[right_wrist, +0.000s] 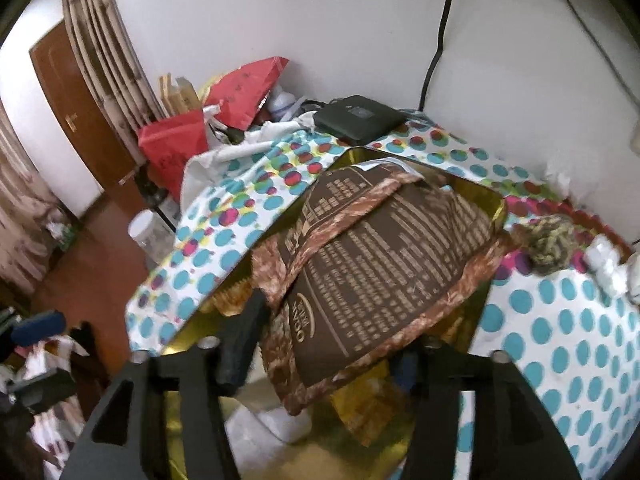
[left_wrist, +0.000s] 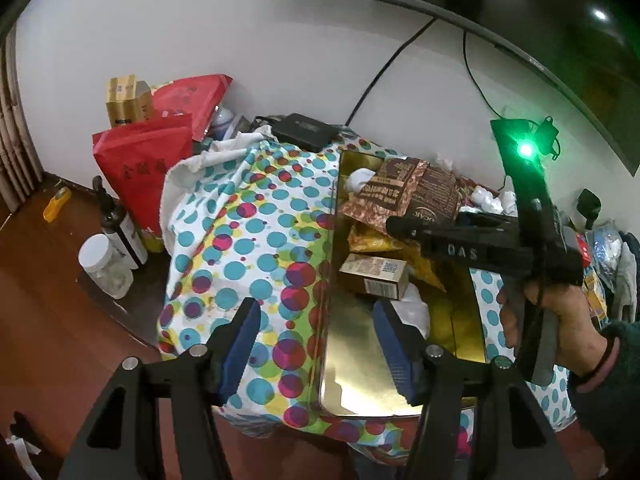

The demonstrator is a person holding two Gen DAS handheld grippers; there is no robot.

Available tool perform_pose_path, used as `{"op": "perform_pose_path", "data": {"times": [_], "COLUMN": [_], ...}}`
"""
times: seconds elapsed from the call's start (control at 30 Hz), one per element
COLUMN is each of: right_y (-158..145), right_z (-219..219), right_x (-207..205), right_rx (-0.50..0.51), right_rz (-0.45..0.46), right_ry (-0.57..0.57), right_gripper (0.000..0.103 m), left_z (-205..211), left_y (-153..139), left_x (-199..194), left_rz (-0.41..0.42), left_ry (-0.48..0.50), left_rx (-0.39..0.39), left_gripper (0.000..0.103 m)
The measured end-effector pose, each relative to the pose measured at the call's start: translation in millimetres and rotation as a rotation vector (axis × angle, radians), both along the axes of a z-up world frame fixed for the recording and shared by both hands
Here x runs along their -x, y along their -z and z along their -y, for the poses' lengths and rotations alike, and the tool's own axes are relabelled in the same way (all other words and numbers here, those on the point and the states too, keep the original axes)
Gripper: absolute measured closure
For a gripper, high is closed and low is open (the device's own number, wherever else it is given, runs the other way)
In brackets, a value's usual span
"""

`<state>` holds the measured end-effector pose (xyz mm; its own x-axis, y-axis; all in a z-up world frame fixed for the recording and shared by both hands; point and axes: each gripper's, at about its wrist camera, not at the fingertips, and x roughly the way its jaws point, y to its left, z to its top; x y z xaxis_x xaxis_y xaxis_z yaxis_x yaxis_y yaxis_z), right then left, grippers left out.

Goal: Organize objects
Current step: 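Lower the brown snack bag into the gold tray and open the right gripper, then grasp the rolled white sock on the bed with the right gripper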

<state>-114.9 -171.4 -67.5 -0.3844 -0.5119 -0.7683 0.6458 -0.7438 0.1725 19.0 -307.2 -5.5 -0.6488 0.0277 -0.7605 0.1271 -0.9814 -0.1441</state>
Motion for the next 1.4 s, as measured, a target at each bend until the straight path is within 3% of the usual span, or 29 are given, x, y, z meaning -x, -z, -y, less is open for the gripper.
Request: {"op": "perform_pose_path", "data": {"times": [0.17,0.37,0.6,0.7,0.87,1.1,1.4], "right_y": [-8,-25,-32,-20,3,26,47], "right_z": [-25,-84,-190,-236,-283,-294,-274], "right_x": [-12,-29,-16,17,67,123,167], "right_rx": [0.029,0.108,0.024,-0.053,-0.081,-0.08,-0.109], "right_rz": [-0.003,-0.008,-0.261,-0.264,-0.213,-0.15,-0.142], "right_ry": [-0.015,0.007,0.248,0.374,0.473,0.506,0.489], "right_gripper": [0.037,0.036,0.029,0.029,0.029,0.029,0.029], "left_z": [-17,-52,-115,-150,-210,-259,-266], "left_y": [0,2,2,6,19,38,74], "left_x": [8,24,42,52,71,96,119], "left_rz": [-0.02,-0.025,-0.04,-0.038,-0.032,-0.068,0.004], "left_ry": [0.027,0.073,0.16,0.205,0.279,0.322,0.302], "left_rx": [0.001,-0.028,-0.037,-0.045,-0.029,0.005,-0.016], "left_gripper": [0.043,0.043,0.043,0.043,0.043,0.043,0.043]}}
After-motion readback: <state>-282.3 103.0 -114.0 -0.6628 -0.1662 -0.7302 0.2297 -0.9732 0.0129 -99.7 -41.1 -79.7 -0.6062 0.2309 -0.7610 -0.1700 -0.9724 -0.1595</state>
